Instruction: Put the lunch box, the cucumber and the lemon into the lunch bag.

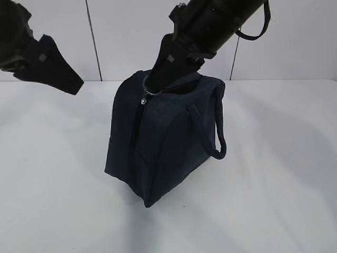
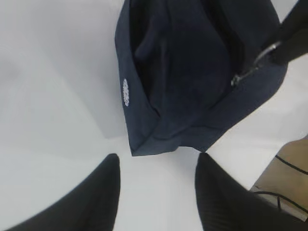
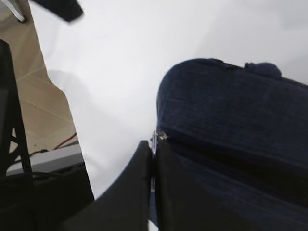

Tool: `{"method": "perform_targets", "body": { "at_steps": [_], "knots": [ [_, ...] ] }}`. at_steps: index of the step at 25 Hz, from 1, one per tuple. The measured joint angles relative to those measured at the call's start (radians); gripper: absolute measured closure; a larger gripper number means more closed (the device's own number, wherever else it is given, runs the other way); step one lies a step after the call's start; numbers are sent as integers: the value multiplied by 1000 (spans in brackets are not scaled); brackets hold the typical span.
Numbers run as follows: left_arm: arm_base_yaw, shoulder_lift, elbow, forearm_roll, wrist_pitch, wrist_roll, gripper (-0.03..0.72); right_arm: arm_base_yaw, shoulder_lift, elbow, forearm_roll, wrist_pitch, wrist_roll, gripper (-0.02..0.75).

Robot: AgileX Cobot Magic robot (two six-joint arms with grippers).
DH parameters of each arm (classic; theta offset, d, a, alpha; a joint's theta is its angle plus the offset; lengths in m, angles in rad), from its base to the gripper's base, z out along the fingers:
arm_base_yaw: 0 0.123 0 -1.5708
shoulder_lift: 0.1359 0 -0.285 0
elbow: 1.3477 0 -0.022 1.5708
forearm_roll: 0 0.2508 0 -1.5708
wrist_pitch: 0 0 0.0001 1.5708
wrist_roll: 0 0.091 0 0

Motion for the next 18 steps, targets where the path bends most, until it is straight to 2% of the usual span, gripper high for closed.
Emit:
{"method": "perform_targets", "body": {
  "at_steps": [9,18],
  "knots": [
    [0,22,113,-270,-119,347,319,-13,0,-4,55,0,-31,730],
    [0,174,117,-437,-151,550,319,-13,4,-6,63,0,-35,730]
  ]
}}
